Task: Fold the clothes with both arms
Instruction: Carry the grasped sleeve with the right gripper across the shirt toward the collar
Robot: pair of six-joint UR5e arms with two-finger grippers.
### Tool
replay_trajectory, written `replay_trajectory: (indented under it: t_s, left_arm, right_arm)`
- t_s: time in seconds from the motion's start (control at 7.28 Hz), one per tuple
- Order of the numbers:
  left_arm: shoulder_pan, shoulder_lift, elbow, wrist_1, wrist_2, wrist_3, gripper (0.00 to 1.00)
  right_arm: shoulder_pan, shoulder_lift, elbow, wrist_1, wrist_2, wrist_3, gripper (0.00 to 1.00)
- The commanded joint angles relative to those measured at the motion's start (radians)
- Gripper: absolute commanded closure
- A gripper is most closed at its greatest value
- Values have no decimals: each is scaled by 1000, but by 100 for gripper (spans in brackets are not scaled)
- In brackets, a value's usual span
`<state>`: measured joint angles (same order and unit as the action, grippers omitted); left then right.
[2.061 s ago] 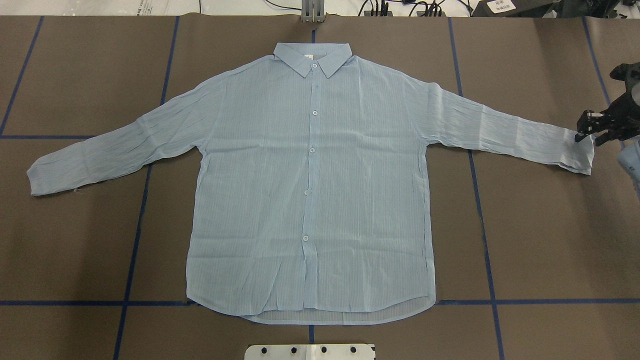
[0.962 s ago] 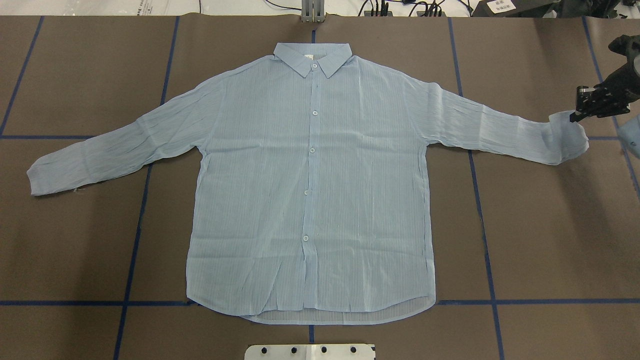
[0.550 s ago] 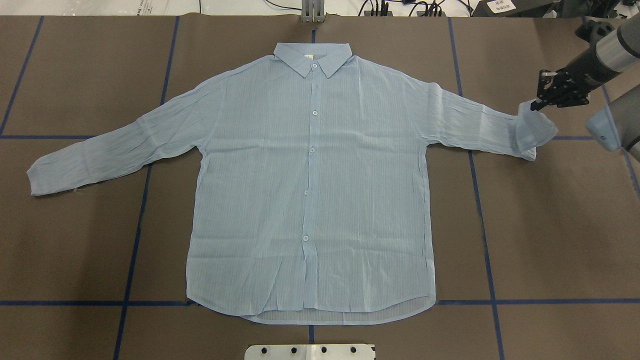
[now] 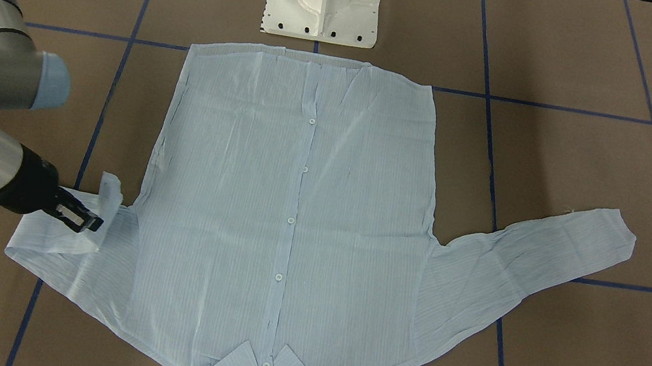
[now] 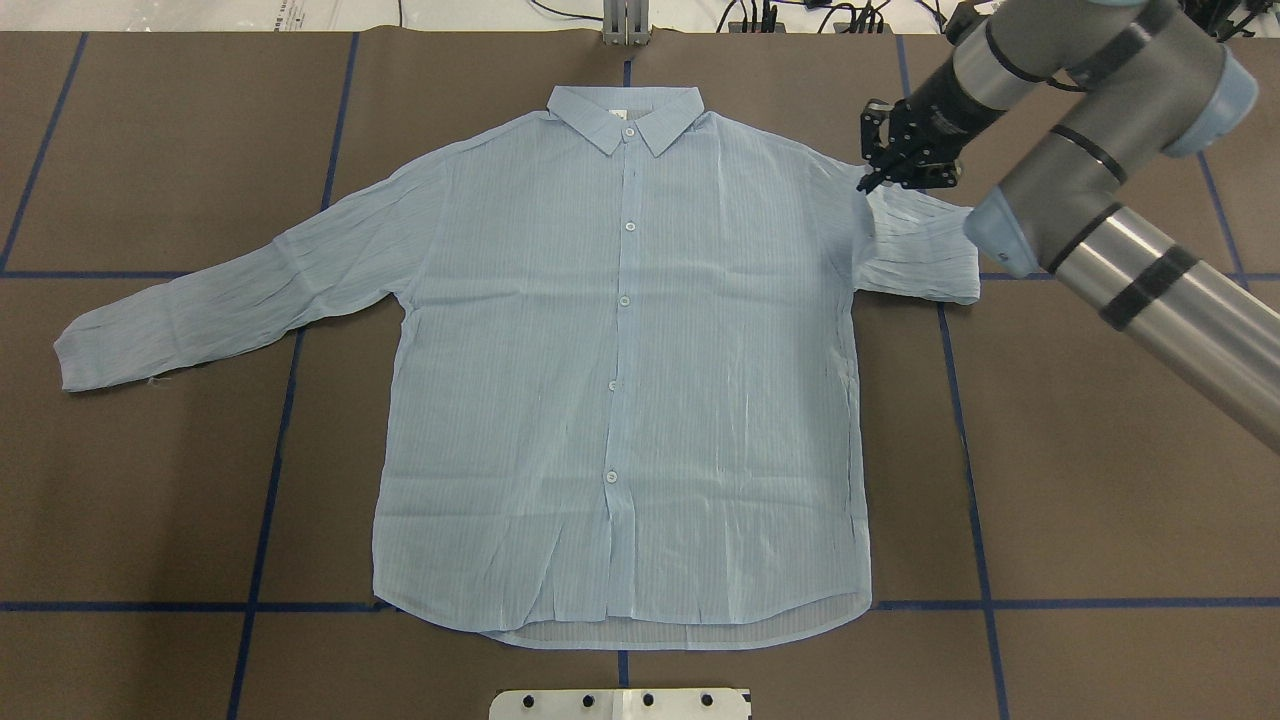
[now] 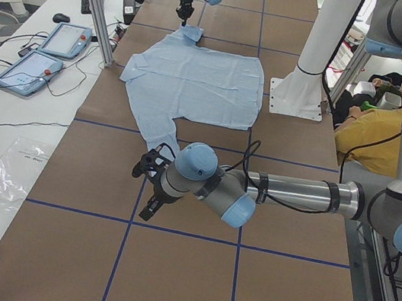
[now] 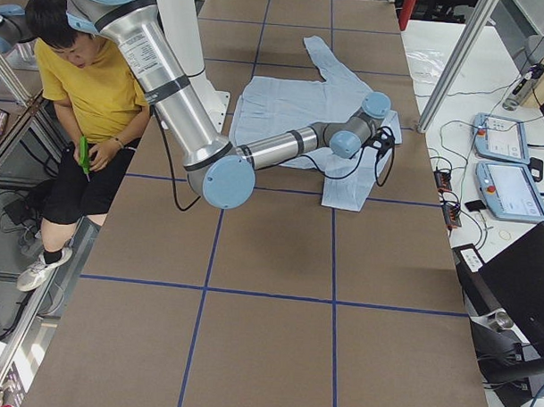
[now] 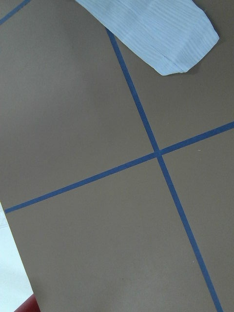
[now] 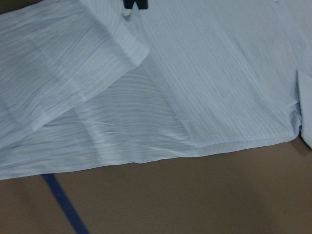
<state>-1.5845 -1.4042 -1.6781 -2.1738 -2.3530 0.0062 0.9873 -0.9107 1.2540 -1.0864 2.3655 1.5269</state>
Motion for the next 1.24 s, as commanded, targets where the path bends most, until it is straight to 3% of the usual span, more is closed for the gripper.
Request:
replay_trajectory:
  t_s: [0.0, 0.27, 0.96, 1.1]
  left_arm:
    - [6, -3, -3, -4, 0, 0, 1]
    - [8, -1, -3, -23, -2, 0, 1]
    - [8, -2, 5, -26, -60, -14, 1]
    - [8, -4, 5, -26, -60, -17, 0]
  right_arm:
    - [-108, 221, -144, 8, -122, 97, 100]
    - [-198, 341, -229, 10, -226, 143, 100]
    - [-282, 407, -264, 10, -334, 209, 100]
    - [-285, 408, -266, 11, -336, 219, 89]
